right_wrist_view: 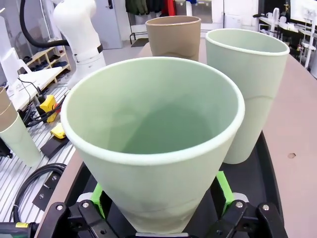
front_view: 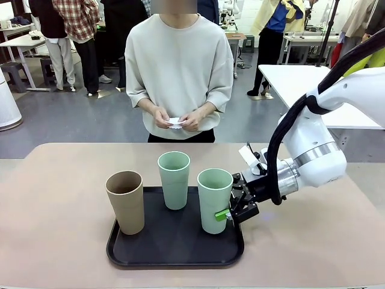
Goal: Place coasters on the table and set cups on them.
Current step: Pick up one Reusable plastic cup and place it on a coaster set by the human.
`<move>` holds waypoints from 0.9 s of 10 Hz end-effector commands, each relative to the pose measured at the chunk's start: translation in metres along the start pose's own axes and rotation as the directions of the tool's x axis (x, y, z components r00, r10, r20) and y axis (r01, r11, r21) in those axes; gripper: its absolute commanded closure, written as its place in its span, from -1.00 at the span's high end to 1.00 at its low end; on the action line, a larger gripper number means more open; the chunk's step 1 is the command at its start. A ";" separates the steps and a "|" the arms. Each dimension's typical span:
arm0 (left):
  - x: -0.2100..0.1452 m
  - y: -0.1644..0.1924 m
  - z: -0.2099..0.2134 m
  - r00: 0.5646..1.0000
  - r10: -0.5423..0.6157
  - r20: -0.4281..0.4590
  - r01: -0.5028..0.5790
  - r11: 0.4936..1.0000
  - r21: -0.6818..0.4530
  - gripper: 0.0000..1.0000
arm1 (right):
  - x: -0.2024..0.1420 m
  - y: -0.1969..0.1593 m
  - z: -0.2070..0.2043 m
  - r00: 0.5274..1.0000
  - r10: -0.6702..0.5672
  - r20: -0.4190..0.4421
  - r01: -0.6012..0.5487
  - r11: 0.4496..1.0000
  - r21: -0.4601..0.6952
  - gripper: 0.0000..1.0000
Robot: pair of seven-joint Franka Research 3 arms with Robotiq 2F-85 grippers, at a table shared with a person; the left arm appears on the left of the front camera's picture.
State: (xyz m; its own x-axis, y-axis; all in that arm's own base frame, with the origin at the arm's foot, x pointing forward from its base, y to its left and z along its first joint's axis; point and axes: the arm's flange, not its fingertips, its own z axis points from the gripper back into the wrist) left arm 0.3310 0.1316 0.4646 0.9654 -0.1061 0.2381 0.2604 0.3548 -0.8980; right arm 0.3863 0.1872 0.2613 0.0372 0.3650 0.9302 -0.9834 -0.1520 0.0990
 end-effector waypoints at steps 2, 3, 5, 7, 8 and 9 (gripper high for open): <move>-0.001 -0.001 0.002 1.000 -0.005 0.005 0.005 1.000 -0.013 1.00 | 0.000 -0.008 -0.009 1.000 -0.009 -0.007 0.010 0.999 0.042 1.00; -0.001 -0.001 0.002 1.000 -0.005 0.005 0.005 1.000 -0.013 1.00 | -0.001 -0.008 -0.012 1.000 0.000 -0.014 0.001 0.998 0.069 1.00; -0.001 -0.001 0.002 1.000 -0.005 0.005 0.005 1.000 -0.013 1.00 | -0.003 -0.008 -0.014 1.000 0.017 0.009 -0.018 0.993 0.119 -0.20; -0.001 -0.001 0.002 1.000 -0.005 0.005 0.005 1.000 -0.013 1.00 | -0.004 -0.009 -0.013 0.999 0.033 0.041 -0.038 0.991 0.128 -1.00; -0.001 -0.001 0.002 1.000 -0.005 0.005 0.005 1.000 -0.013 1.00 | -0.005 -0.007 -0.011 0.996 0.046 0.078 -0.056 0.990 0.126 -0.46; -0.001 -0.001 0.002 1.000 -0.005 0.005 0.005 1.000 -0.013 1.00 | -0.005 -0.007 -0.008 0.993 0.050 0.102 -0.062 0.991 0.116 -1.00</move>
State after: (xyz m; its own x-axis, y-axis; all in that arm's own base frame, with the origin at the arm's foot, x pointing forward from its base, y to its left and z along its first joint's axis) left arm 0.3310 0.1316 0.4646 0.9654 -0.1061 0.2381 0.2604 0.3547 -0.8980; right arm 0.3872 0.1989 0.2561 0.0217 0.3144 0.9491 -0.9547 -0.2752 0.1130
